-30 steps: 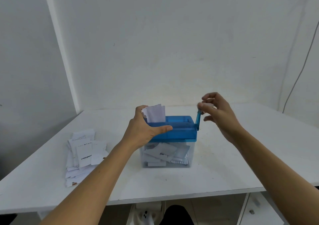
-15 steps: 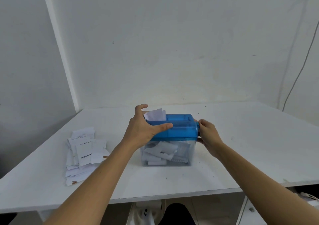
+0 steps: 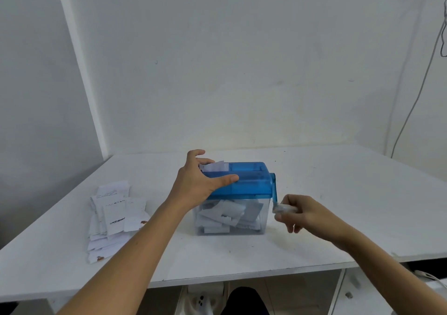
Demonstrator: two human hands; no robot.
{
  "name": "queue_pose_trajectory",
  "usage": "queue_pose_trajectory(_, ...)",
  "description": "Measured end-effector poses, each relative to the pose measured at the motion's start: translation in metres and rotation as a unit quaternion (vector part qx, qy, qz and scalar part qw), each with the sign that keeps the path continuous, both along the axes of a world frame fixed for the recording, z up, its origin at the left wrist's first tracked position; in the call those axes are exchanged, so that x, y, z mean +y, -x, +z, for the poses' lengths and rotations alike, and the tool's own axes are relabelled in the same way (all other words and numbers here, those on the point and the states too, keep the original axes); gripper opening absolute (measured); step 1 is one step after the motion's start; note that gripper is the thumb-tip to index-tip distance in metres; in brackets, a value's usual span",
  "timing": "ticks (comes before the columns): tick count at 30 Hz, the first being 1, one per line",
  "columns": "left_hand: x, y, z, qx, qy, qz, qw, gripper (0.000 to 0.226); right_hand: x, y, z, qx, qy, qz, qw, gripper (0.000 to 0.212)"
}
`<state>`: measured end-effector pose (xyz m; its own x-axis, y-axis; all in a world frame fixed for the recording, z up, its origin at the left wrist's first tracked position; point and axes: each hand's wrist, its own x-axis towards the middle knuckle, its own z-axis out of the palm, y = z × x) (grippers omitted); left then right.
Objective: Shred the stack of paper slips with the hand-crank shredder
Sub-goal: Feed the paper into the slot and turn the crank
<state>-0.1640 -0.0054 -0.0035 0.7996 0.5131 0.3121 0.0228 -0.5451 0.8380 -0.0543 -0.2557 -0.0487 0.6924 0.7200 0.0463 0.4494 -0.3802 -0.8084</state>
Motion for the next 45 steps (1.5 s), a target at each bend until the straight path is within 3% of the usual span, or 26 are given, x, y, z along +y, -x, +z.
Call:
queue_pose_trajectory(4,0.001,0.002,0.001,0.010,-0.004,-0.011,1.000,0.111,-0.009,0.002,0.030,-0.104,-0.004,0.035,0.994,0.024)
queue_pose_trajectory(10,0.003,0.002,0.001,0.010,-0.009,-0.018,1.000,0.106,-0.003,-0.007,0.061,-0.077,-0.104,0.047,0.990,0.041)
queue_pose_trajectory(17,0.004,0.001,-0.002,0.003,-0.019,-0.011,1.000,0.102,0.023,-0.024,0.076,-0.053,-0.229,-0.031,0.971,0.022)
queue_pose_trajectory(21,0.004,0.001,-0.003,-0.003,-0.017,-0.013,1.000,0.100,0.044,-0.029,0.079,-0.099,-0.264,-0.093,0.955,0.011)
queue_pose_trajectory(24,0.003,0.002,-0.003,-0.012,-0.015,-0.018,1.000,0.096,0.060,-0.036,0.072,-0.076,-0.283,-0.138,0.946,0.014)
queue_pose_trajectory(32,0.003,-0.001,-0.006,-0.029,-0.019,-0.008,0.999,0.094,0.076,-0.044,0.058,-0.059,-0.296,-0.193,0.934,0.022)
queue_pose_trajectory(40,0.002,0.000,-0.007,-0.030,-0.021,-0.008,0.999,0.087,0.082,-0.055,0.032,-0.013,-0.248,-0.212,0.945,0.027)
queue_pose_trajectory(45,0.002,0.000,-0.007,-0.038,-0.018,-0.006,0.999,0.088,0.070,-0.049,-0.003,0.018,-0.166,-0.195,0.967,0.030)
